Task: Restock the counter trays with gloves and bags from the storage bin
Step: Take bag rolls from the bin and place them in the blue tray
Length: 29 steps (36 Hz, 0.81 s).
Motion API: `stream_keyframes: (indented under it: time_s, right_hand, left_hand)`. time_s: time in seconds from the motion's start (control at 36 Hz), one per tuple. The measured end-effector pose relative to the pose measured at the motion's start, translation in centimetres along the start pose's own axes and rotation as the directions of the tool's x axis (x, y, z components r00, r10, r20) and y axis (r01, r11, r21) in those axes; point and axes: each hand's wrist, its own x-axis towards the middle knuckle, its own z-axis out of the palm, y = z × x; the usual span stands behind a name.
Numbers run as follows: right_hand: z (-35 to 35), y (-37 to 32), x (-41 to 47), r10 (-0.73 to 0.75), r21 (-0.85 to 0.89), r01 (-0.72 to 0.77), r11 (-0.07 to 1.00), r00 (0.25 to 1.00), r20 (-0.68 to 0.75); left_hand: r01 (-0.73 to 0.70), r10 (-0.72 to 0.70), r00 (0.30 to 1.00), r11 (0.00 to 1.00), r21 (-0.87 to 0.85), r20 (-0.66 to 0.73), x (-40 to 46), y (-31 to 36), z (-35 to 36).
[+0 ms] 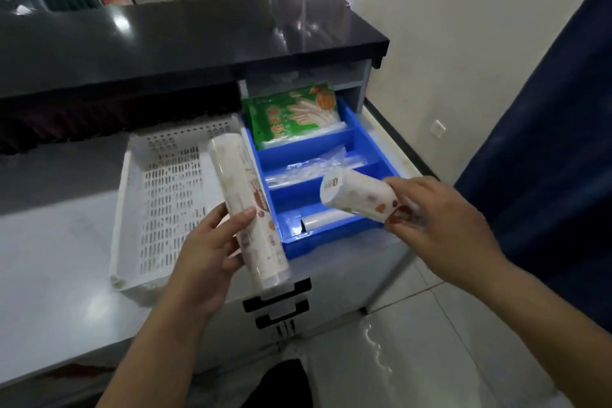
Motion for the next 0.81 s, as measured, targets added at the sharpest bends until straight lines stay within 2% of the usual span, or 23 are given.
stream_keyframes:
  time_s: [0.17, 0.25, 0.33, 0.44, 0.53, 0.61, 0.81]
  right_hand:
    - [2.7, 0.3, 9.5, -0.144, -0.331, 0.224, 0.917, 0.958, 0.250]
    - [6.0, 1.1, 13.0, -0.172, -0.385, 0.331, 0.862, 0.904, 0.392]
    - [9.0, 2.5, 14.7, -0.142, -0.394, 0.350, 0.850, 0.872, 0.468]
    - [11.4, 4.5, 14.5, -0.146, -0.339, 0.316, 0.886, 0.884, 0.444]
    - [12.1, 5.7, 14.2, -0.129, -0.369, 0.306, 0.877, 0.892, 0.434]
    - [12.0, 6.5, 14.8, -0.070, -0.366, 0.222, 0.904, 0.920, 0.385]
    - [11.3, 7.4, 15.0, -0.030, -0.254, 0.103, 0.962, 0.961, 0.275]
  left_hand:
    - [0.008, -0.008, 1.000, 1.000, -0.026, 0.011, 4.9, 1.6, -0.7]
    - [0.042, -0.042, 0.999, 0.998, -0.041, -0.003, 6.9, 1.6, -1.2]
    - [0.076, -0.076, 0.997, 0.996, -0.053, -0.007, 8.5, 1.1, -1.9]
    - [0.101, -0.101, 0.995, 0.994, -0.031, 0.001, 9.8, 0.6, -2.2]
    - [0.119, -0.119, 0.993, 0.993, -0.006, 0.006, 10.3, 0.6, -1.9]
    - [0.114, -0.115, 0.993, 0.992, 0.051, 0.023, 10.7, 1.2, -1.5]
    - [0.002, -0.015, 0.999, 0.968, 0.251, 0.048, 11.3, 3.3, 0.8]
